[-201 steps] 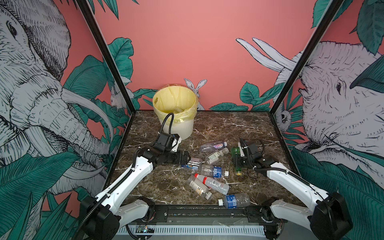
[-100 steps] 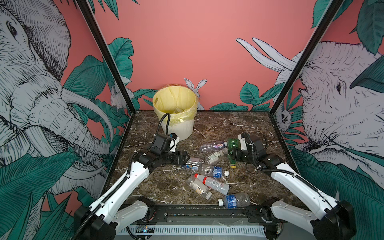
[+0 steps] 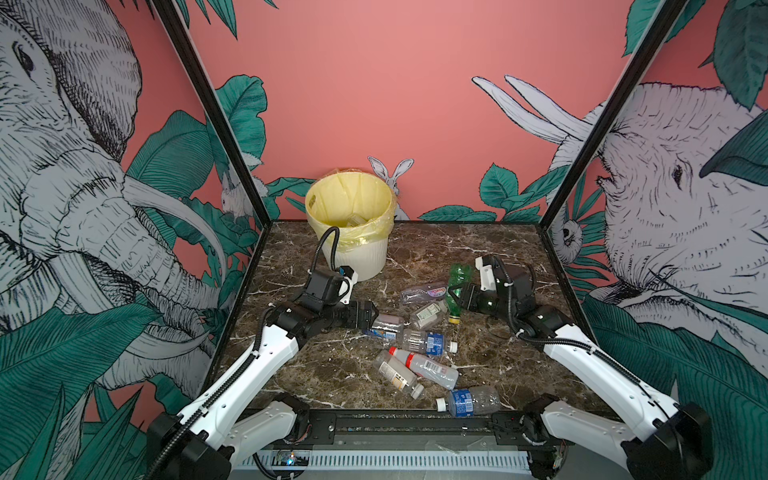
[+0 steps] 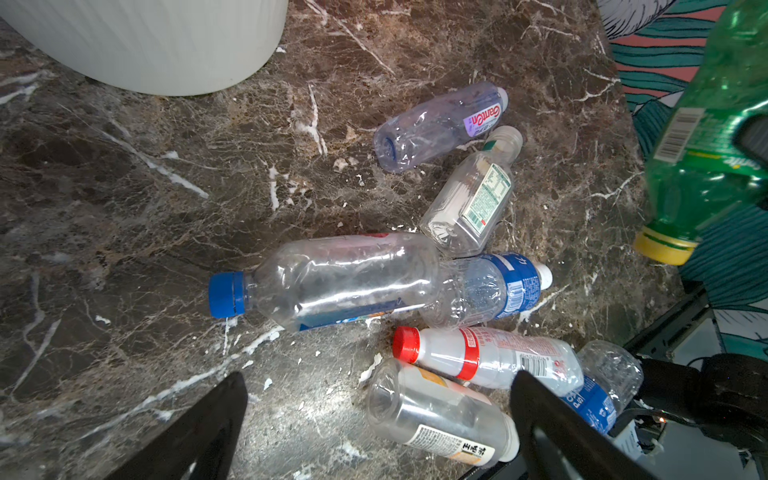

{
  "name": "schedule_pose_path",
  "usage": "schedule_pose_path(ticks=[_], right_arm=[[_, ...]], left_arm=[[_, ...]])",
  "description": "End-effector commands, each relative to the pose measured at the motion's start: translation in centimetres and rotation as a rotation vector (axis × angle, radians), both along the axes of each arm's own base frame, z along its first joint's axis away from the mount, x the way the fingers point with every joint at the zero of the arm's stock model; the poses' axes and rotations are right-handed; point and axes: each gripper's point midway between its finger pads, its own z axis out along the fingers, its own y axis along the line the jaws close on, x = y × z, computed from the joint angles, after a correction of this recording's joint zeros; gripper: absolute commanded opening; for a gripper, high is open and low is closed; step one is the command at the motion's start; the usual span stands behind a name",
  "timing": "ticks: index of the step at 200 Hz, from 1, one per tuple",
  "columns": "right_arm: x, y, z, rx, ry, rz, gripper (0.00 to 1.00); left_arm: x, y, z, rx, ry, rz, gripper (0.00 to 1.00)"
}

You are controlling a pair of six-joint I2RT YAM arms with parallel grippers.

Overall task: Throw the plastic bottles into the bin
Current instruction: 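Carry the green bottle with the right gripper over the bin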

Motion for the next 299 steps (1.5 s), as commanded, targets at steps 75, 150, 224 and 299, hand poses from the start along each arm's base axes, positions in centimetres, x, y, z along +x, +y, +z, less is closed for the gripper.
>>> schedule_pose_path(ticks=[75, 150, 224, 299], right_arm=[[0.9, 5.1, 7.1, 0.201, -0.146, 0.065, 0.51], [2.2, 8.2, 9.9, 0.332, -0.204, 0.083, 0.51], [1.7, 7.2, 9.7, 0.373, -0.239, 0.052, 0.52], [2.9, 9.0, 12.8, 0.358, -0.282, 0.095, 0.52]], left_arm=[[0.0, 1.0, -0.3, 0.015, -0.012, 0.052, 0.99], [-0.1, 1.3, 0.0, 0.024, -0.019, 0.058, 0.99], [-0.1, 1.8, 0.1, 0.012, -0.057, 0.092, 0.99], [-0.3, 2.0, -0.5, 0.028, -0.049, 0.088, 0.99]])
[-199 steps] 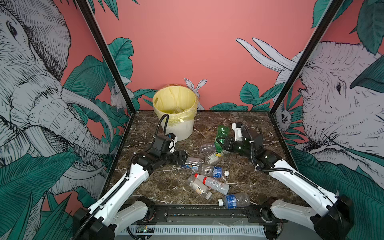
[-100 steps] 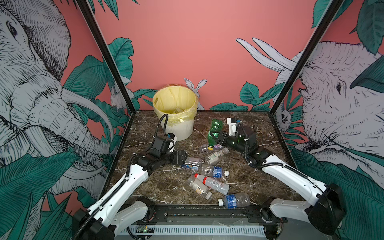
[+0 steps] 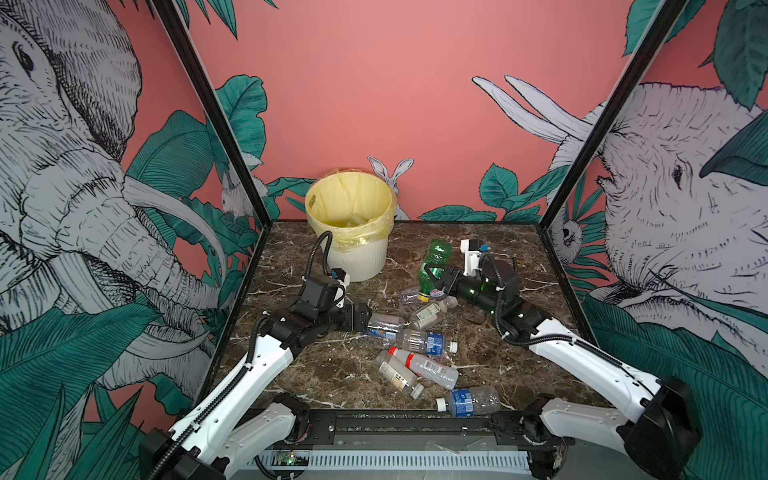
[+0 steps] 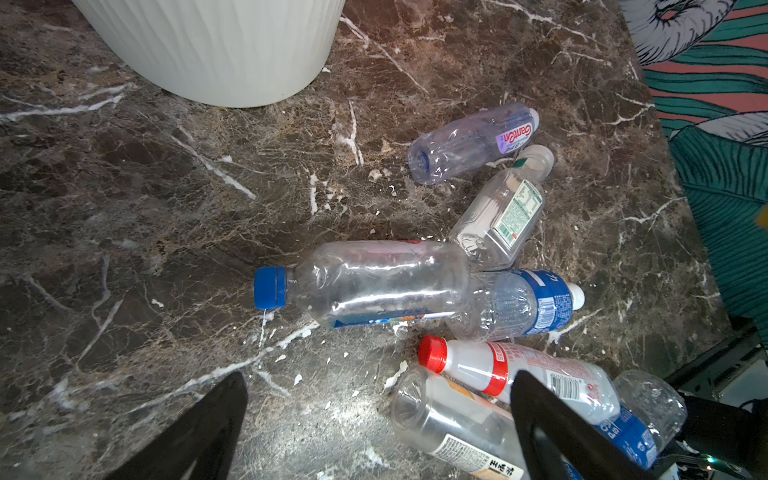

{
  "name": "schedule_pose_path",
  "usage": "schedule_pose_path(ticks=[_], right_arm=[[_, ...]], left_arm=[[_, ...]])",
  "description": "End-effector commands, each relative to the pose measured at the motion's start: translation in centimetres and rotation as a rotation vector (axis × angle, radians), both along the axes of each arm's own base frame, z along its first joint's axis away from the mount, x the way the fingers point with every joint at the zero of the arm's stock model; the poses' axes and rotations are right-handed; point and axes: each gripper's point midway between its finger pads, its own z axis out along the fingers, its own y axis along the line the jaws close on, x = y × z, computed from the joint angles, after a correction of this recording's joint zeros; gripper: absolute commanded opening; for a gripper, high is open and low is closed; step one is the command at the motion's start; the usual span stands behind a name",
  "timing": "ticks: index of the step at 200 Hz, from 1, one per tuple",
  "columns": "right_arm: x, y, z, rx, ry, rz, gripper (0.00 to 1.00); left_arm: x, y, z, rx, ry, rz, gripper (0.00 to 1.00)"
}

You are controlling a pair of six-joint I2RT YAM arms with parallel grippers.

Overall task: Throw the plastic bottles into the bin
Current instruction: 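Carry the green bottle with the right gripper over the bin, then open the right gripper over the bin to drop the green bottle, then withdraw the right arm from the bin back beside the bottle pile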

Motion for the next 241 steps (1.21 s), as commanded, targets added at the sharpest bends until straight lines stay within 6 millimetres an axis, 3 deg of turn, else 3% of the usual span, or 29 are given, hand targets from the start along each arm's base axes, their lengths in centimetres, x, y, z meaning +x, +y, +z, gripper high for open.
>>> schedule_pose_path(ticks=[1, 30, 39, 47, 54, 73, 74, 76, 78, 80, 81, 84, 96, 118, 137, 140, 166, 201, 213, 218, 221, 241], right_arm=[[1.0, 1.8, 5.2, 0.049, -0.115, 0.035, 0.52], [4.0, 5.5, 10.0, 0.07, -0.185, 0.082, 0.53], [5.4, 6.7, 12.9, 0.1, -0.232, 0.086, 0.53], [6.8, 7.9, 14.5, 0.115, -0.256, 0.082, 0.53], [8.9, 9.4, 14.8, 0.118, -0.253, 0.076, 0.54], [13.6, 13.0, 16.2, 0.114, -0.227, 0.069, 0.71], [13.6, 13.0, 16.8, 0.118, -0.233, 0.068, 0.74], [14.3, 13.5, 16.1, 0.104, -0.216, 0.067, 0.79], [14.6, 13.8, 16.4, 0.104, -0.217, 0.07, 0.91], [15.1, 14.2, 16.1, 0.098, -0.21, 0.071, 0.97], [15.0, 14.1, 16.9, 0.104, -0.218, 0.07, 0.98], [15.7, 14.7, 16.2, 0.088, -0.199, 0.074, 0.99], [16.5, 15.4, 17.2, 0.09, -0.198, 0.068, 0.99], [15.4, 15.1, 19.4, 0.101, -0.249, 0.065, 0.99], [14.0, 14.7, 20.3, 0.085, -0.267, 0.075, 0.99], [14.1, 14.8, 19.7, 0.081, -0.264, 0.074, 0.99], [12.1, 11.5, 19.8, 0.086, -0.297, 0.003, 0.99], [9.2, 7.8, 16.6, -0.014, -0.249, -0.015, 0.99], [8.4, 6.4, 14.9, -0.027, -0.218, -0.025, 0.99], [8.5, 6.1, 13.2, -0.043, -0.189, -0.032, 0.99], [7.8, 5.3, 13.8, -0.034, -0.198, -0.04, 0.99], [6.6, 2.8, 10.2, -0.072, -0.142, -0.079, 0.99]], left_arm=[[-0.2, 0.3, -0.2, -0.001, -0.009, 0.007, 0.99], [-0.6, 0.3, -0.1, -0.009, -0.006, 0.006, 0.99], [-0.8, 0.4, 0.0, -0.01, -0.004, 0.005, 0.99], [-0.9, 0.5, 0.0, -0.01, -0.001, 0.005, 0.99], [-1.1, 0.5, 0.0, -0.012, 0.001, 0.004, 0.99], [-1.4, 0.6, 0.2, -0.02, 0.006, 0.009, 0.99], [-1.4, 0.6, 0.2, -0.021, 0.007, 0.008, 0.99], [-1.4, 0.6, 0.2, -0.021, 0.008, 0.008, 0.99], [-1.5, 0.6, 0.2, -0.022, 0.01, 0.009, 0.99], [-1.5, 0.6, 0.3, -0.023, 0.01, 0.008, 0.99], [-1.5, 0.6, 0.3, -0.025, 0.012, 0.008, 0.99], [-1.6, 0.6, 0.4, -0.026, 0.011, 0.007, 0.99], [-1.7, 0.6, 0.7, -0.034, 0.013, 0.005, 0.99], [-2.0, 0.5, 1.4, -0.041, 0.002, -0.007, 0.99], [-2.2, 0.5, 1.8, -0.04, -0.008, -0.025, 0.99], [-2.2, 0.4, 1.9, -0.042, -0.013, -0.03, 0.99], [-2.4, 0.0, 2.5, -0.043, -0.025, -0.076, 0.99], [-2.7, -0.4, 3.0, -0.054, -0.045, -0.119, 0.99], [-2.8, -0.5, 3.1, -0.06, -0.049, -0.129, 0.99], [-2.8, -0.5, 3.2, -0.059, -0.052, -0.127, 0.99], [-2.8, -0.4, 3.2, -0.059, -0.056, -0.126, 0.99], [-2.8, -0.5, 3.5, -0.063, -0.092, -0.138, 0.99]])
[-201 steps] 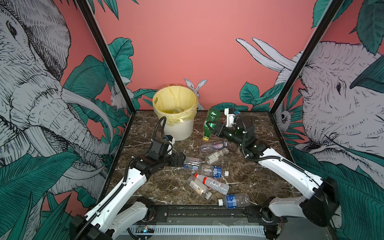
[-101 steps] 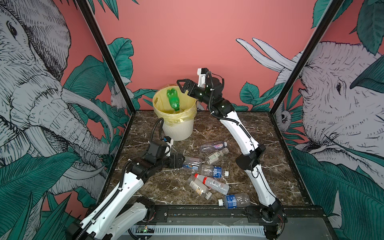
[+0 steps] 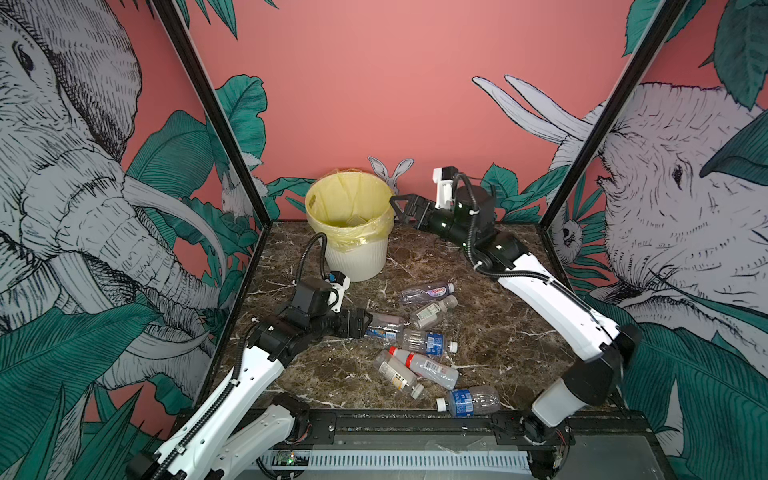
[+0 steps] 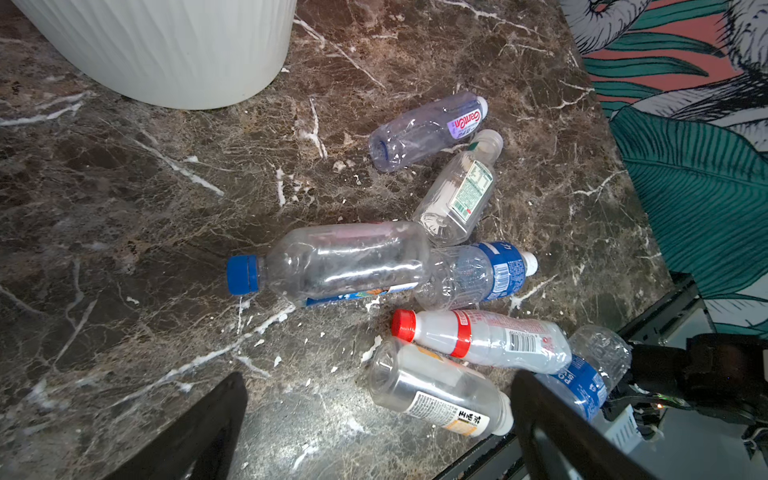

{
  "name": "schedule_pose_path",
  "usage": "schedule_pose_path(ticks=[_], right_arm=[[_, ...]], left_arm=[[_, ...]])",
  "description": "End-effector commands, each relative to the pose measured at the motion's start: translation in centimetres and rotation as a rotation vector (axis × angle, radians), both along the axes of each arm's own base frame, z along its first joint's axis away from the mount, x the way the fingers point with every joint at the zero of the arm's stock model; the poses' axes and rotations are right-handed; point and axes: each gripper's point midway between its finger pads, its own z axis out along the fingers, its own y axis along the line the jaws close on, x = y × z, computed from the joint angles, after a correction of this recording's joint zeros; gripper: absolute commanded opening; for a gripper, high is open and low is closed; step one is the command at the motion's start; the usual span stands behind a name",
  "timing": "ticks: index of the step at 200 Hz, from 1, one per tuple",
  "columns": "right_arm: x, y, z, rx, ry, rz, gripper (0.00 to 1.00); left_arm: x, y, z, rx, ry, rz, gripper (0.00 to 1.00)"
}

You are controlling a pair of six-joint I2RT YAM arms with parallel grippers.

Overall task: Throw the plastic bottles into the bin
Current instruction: 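Withdraw the right arm from the bin back beside the bottle pile, then reach the left gripper across to the blue-labeled bottle near the table's front edge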

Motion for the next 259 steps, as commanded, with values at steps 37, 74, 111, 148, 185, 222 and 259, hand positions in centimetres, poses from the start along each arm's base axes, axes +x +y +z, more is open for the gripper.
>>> schedule_pose_path(ticks=[37, 74, 111, 148, 185, 222, 259], right_arm=[[-2.5, -7.0, -8.4, -0.067, 0.111, -0.146, 0.99], [-5.1, -11.0, -12.4, -0.165, 0.184, -0.223, 0.99], [-7.4, -14.9, -16.4, -0.209, 0.257, -0.308, 0.99], [-9.5, -18.0, -18.7, -0.209, 0.296, -0.387, 0.99], [-11.2, -20.0, -19.8, -0.213, 0.32, -0.432, 0.99], [-13.3, -21.8, -22.4, -0.205, 0.386, -0.483, 0.99], [-14.9, -23.4, -23.0, -0.199, 0.389, -0.523, 0.99]], left_arm=[[-1.0, -1.9, 1.7, -0.095, -0.018, -0.108, 0.99], [-1.5, -3.2, 3.0, -0.163, -0.049, -0.155, 0.99], [-2.1, -4.3, 2.6, -0.136, -0.032, -0.195, 0.99], [-4.4, -7.5, 2.4, -0.081, -0.071, -0.316, 0.99], [-5.9, -10.1, 2.1, -0.036, -0.076, -0.424, 0.99], [-7.2, -12.4, 3.5, -0.067, -0.114, -0.515, 1.0], [-8.7, -14.3, 3.1, -0.016, -0.123, -0.591, 0.99]])
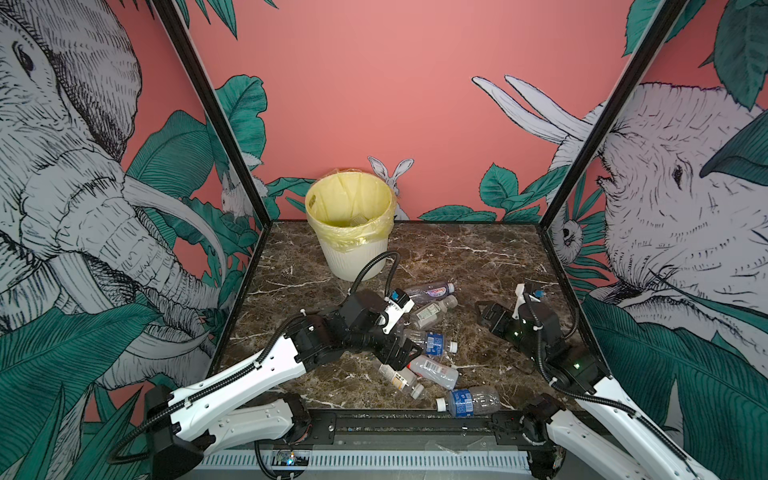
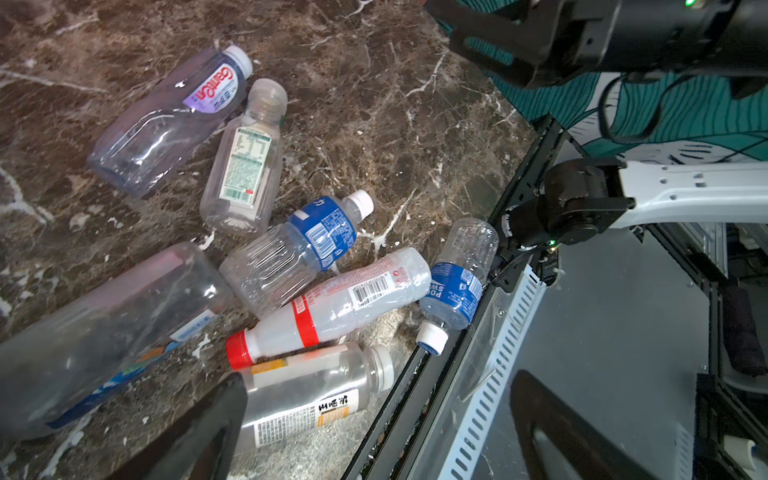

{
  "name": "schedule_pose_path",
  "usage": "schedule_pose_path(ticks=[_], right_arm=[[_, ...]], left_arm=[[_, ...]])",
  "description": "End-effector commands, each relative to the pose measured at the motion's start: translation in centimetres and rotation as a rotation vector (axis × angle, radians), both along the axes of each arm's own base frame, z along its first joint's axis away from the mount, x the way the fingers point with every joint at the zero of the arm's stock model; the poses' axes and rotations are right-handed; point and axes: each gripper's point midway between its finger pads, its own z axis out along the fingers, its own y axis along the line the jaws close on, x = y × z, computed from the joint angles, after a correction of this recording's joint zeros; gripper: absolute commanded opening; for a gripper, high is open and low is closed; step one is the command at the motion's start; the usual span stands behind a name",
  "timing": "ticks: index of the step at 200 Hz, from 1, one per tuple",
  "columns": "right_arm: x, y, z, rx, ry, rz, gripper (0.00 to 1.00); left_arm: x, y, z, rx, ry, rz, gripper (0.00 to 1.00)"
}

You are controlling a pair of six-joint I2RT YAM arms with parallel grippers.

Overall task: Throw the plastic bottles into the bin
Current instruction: 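Reach the left gripper across to the blue-labeled bottle near the table's front edge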

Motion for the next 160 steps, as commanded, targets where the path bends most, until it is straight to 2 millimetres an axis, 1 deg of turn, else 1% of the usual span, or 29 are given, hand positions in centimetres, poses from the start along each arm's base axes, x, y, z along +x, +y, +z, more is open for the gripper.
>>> schedule_pose_path(ticks=[1, 28, 85, 103, 160], right_arm=[[-0.8, -1.6, -0.1, -0.001, 0.0, -0.064, 0.99], [-1.6, -2.2, -0.5, 0.005, 0.0, -0.077, 0.99], [-3.3, -3.3, -2.3, -0.002, 0.042, -0.091, 0.99], [-3.7, -3.6, -2.5, 0.002, 0.043, -0.098, 0.99], [-5.4, -4.9, -3.0, 0.007, 0.042, -0.119, 0.99]], left_arm=[[-0.5, -1.2, 0.6, 0.01, -0.054, -0.043, 0.99], [-1.6, -2.7, 0.0, 0.033, -0.059, -0.082, 0.99], [-4.4, -5.8, -1.1, 0.084, -0.093, -0.171, 0.99], [-5.2, -6.6, -1.9, 0.111, -0.098, -0.195, 0.99], [-7.3, -8.7, -3.3, 0.152, -0.124, -0.249, 0.99]])
